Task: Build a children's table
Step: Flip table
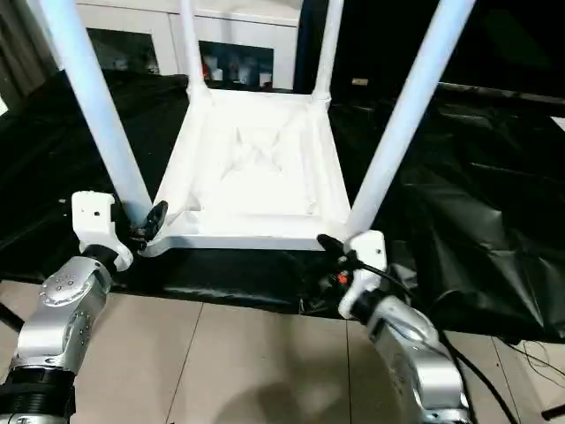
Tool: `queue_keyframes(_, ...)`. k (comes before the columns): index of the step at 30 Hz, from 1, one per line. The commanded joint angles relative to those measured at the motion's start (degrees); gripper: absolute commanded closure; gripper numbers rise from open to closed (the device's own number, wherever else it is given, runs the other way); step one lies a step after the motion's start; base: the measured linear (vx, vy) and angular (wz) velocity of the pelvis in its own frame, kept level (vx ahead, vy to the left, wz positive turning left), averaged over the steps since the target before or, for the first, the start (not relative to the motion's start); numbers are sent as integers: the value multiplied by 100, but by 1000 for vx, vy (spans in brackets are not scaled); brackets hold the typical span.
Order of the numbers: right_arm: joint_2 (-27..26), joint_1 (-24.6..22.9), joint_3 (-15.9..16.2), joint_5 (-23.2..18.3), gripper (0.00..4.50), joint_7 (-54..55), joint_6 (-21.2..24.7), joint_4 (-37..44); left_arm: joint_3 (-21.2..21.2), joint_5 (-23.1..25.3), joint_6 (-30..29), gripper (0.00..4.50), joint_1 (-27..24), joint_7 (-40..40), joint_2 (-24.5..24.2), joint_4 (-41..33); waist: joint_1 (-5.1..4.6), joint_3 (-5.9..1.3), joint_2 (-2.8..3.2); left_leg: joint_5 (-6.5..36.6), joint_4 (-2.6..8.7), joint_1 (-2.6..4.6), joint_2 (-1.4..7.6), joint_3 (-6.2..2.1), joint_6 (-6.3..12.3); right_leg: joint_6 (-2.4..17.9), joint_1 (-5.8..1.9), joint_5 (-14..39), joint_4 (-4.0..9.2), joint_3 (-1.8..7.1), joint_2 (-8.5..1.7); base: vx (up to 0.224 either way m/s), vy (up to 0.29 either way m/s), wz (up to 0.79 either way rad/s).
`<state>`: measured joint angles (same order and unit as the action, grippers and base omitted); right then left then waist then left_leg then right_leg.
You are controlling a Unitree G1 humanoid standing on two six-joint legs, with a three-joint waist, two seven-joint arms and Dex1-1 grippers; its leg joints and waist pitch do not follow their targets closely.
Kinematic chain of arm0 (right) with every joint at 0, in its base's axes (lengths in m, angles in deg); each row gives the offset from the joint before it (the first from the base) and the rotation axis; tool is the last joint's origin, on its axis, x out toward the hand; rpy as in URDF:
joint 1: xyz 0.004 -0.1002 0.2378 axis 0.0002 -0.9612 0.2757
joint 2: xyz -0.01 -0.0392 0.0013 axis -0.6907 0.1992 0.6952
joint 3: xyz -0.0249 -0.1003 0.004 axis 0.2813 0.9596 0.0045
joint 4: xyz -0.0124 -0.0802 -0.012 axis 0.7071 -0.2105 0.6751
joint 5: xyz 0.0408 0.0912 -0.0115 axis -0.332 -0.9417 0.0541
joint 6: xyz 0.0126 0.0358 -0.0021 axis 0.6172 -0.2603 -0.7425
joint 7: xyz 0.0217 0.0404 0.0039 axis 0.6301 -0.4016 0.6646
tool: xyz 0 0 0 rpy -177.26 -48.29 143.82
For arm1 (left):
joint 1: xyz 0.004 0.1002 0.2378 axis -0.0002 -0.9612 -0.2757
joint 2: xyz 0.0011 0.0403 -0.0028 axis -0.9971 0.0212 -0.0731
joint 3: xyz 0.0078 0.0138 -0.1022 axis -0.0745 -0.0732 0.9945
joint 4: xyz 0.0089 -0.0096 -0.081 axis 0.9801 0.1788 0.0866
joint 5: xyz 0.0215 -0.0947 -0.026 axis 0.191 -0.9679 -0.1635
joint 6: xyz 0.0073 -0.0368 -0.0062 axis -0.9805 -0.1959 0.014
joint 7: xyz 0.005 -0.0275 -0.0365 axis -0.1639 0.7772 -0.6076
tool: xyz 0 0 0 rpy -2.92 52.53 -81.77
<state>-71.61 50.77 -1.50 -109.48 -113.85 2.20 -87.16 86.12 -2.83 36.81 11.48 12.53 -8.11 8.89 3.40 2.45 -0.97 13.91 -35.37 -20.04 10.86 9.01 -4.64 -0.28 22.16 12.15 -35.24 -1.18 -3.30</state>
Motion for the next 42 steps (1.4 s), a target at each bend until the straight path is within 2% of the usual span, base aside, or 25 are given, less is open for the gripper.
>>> queue_keyframes(1, -156, 185, 16, 26, 0, 134, -46, -229, -11, 65, -98, 135, 80, -125, 15, 83, -12, -291, 78, 295, 488, -6, 178, -36, 94, 1334, -239, -329, 295, 190, -369, 0, 0, 0)
queue_keyframes(2, -300, 309, 27, -44, 0, 123, -49, -369, 39, 5, -228, 144, 120, -224, 67, 118, -7, -278, 56, 401, 501, -3, 185, -31, 82, 1311, -240, -185, 316, 191, -372, 0, 0, 0)
queue_keyframes(4, -366, 375, 20, -83, 0, 95, -66, -464, 83, -31, -294, 174, 157, -282, 111, 151, -8, -279, 51, 466, 507, 0, 189, -32, 63, 1307, -243, -75, 319, 194, -380, 0, 0, 0)
queue_keyframes(6, -393, 422, 27, -114, 0, 42, -70, -536, 123, -96, -367, 178, 185, -294, 158, 186, -2, -280, 58, 367, 501, 1, 190, -30, 65, 1312, -240, -143, 314, 199, -379, 0, 0, 0)
queue_keyframes(9, -393, 417, 47, -130, 0, -36, -70, -553, 152, -180, -452, 215, 179, -288, 222, 200, 1, -276, 45, 371, 504, -9, 189, -28, 89, 1293, -249, -147, 314, 200, -382, 0, 0, 0)
queue_keyframes(18, -380, 567, 18, -34, 0, -122, -199, -824, 392, -733, -884, 230, 268, -363, 617, 127, 5, -259, 18, 521, 518, -19, 193, -24, 86, 1275, -235, 274, 356, 209, -394, 0, 0, 0)
queue_keyframes(19, -382, 598, 19, -28, 0, -138, -199, -838, 520, -921, -1002, 230, 322, -465, 773, 108, 4, -259, -12, 494, 514, -23, 189, -17, 112, 1266, -241, 275, 360, 208, -392, 0, 0, 0)
queue_keyframes(21, -386, 620, 21, -42, 0, -155, -175, -835, 668, -1139, -1115, 230, 388, -593, 956, 57, 18, -254, 1, 443, 509, -28, 190, -18, 154, 1265, -237, 294, 358, 210, -399, 0, 0, 0)
queue_keyframes(23, -401, 661, -1, -80, 0, -173, -134, -879, 903, -1427, -1197, 230, 492, -778, 1217, 9, 30, -249, -27, 429, 500, -36, 177, -3, 199, 1271, -239, 417, 369, 212, -402, 0, 0, 0)
queue_keyframes(27, -478, 762, -89, -148, 0, -90, -105, -1018, 904, -1434, -1267, 230, 529, -786, 1330, -53, 39, -249, -32, 391, 501, -48, 180, -5, 229, 1280, -230, 528, 378, 210, -413, 0, 0, 0)
queue_keyframes(28, -539, 825, -175, -202, 0, 5, -87, -1104, 855, -1375, -1285, 230, 519, -761, 1339, -73, 38, -262, -24, 318, 497, -48, 181, -9, 248, 1280, -232, 438, 370, 203, -405, 0, 0, 0)
queue_keyframes(31, -926, 1274, -710, -666, 0, 372, -107, -1617, 797, -1329, -1340, 235, 495, -756, 1428, -141, 23, -299, -5, -34, 468, -38, 179, -7, 348, 1363, -225, -110, 311, 201, -395, 0, 0, 0)
queue_keyframes(33, -1001, 1382, -804, -751, 0, 414, -136, -1735, 807, -1340, -1354, 237, 498, -762, 1444, -152, 17, -328, -18, -268, 438, -43, 166, -1, 444, 1453, -244, -517, 263, 195, -383, 0, 0, 0)
queue_keyframes(34, -1063, 1475, -879, -839, 0, 441, -142, -1816, 813, -1348, -1363, 237, 506, -763, 1452, -159, 35, -337, -27, -467, 411, -52, 154, 10, 541, 1461, -255, -870, 231, 197, -370, 0, 0, 0)
queue_keyframes(35, -1132, 1597, -964, -938, 0, 467, -161, -1924, 824, -1354, -1379, 237, 517, -774, 1465, -166, 35, -328, -34, -505, 407, -60, 149, 24, 636, 1489, -247, -973, 231, 193, -370, 0, 0, 0)
queue_keyframes(37, -1261, 1859, -1108, -1102, 0, 430, -219, -2159, 809, -1393, -1416, 237, 523, -808, 1468, -194, 33, -333, -32, -400, 413, -68, 153, 32, 673, 1533, -252, -799, 236, 195, -390, 0, 0, 0)
queue_keyframes(38, -1365, 2070, -1226, -1243, 0, 390, -250, -2333, 790, -1411, -1437, 237, 519, -824, 1471, -209, 39, -326, -12, -350, 418, -63, 168, 35, 666, 1551, -235, -692, 237, 193, -392, 0, 0, 0)
queue_keyframes(39, -1436, 2221, -1296, -1354, 0, 335, -257, -2447, 773, -1417, -1452, 237, 509, -827, 1475, -224, 31, -326, -16, -245, 424, -46, 178, 39, 656, 1581, -225, -566, 245, 189, -393, 0, 0, 0)
queue_keyframes(42, -1536, 2689, -1441, -1305, 0, 429, -434, -3031, 756, -1406, -1492, 237, 480, -825, 1518, -283, 27, -324, -3, -253, 422, -46, 178, 45, 601, 1624, -218, -563, 234, 188, -383, 0, 0, 0)
